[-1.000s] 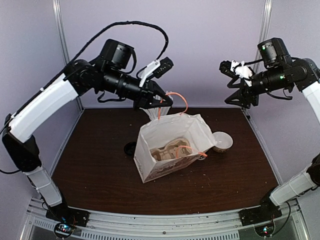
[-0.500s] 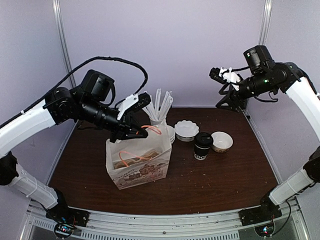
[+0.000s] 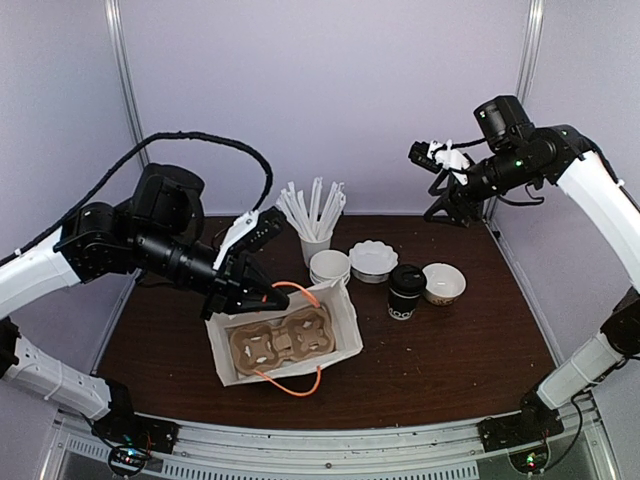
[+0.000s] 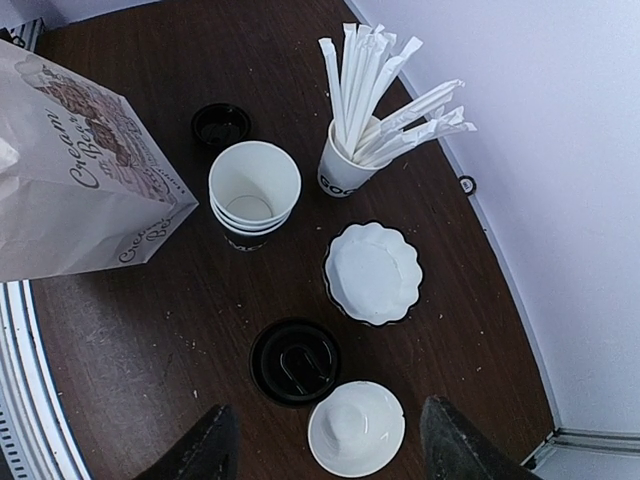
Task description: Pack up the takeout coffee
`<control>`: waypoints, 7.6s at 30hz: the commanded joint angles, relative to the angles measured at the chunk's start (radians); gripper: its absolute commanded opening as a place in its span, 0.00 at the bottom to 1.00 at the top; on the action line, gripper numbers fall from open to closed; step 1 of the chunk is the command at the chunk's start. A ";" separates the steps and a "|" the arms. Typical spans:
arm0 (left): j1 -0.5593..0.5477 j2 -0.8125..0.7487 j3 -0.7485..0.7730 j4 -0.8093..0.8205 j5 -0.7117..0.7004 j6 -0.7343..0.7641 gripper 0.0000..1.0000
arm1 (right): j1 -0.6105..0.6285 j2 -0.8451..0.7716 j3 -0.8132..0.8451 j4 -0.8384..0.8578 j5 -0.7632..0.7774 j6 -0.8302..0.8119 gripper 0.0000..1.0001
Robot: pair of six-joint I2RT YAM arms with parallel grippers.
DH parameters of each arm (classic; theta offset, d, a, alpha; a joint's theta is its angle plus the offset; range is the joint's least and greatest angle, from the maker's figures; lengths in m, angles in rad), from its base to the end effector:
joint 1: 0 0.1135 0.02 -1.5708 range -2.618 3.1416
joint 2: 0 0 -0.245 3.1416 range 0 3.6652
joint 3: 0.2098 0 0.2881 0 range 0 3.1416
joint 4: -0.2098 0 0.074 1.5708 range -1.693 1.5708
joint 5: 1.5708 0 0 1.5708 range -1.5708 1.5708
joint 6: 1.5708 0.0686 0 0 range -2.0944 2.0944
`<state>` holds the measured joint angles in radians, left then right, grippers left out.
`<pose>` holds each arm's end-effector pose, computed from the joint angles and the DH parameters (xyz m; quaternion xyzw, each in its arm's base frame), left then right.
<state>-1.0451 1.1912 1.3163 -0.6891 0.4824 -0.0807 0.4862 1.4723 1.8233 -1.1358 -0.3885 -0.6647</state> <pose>0.1306 -0.2886 0.3637 0.4965 0.7002 -0.4269 0.2845 0.2859 0.1805 0.4134 -0.5553 0.7202 0.1441 0.3902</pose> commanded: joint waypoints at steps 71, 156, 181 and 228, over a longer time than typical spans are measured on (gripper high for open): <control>0.213 -0.015 0.068 -0.159 -0.631 -0.024 0.91 | 0.015 0.236 -0.070 -0.082 0.072 0.024 0.76; 0.214 -0.044 0.050 -0.161 -0.648 -0.017 0.91 | 0.052 0.463 0.012 -0.198 0.233 -0.010 0.73; 0.277 0.143 0.246 -0.325 -0.500 0.001 0.77 | 0.120 0.104 0.109 -0.264 0.170 0.027 0.72; 0.246 0.471 0.650 -0.184 0.308 -0.106 0.00 | 0.334 0.014 0.458 -0.292 -0.196 -0.021 0.72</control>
<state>-0.7933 1.6661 1.9141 -0.9279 0.7055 -0.1692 0.8139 1.5280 2.3196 -1.3930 -0.5869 -0.6548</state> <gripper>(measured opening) 0.007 0.718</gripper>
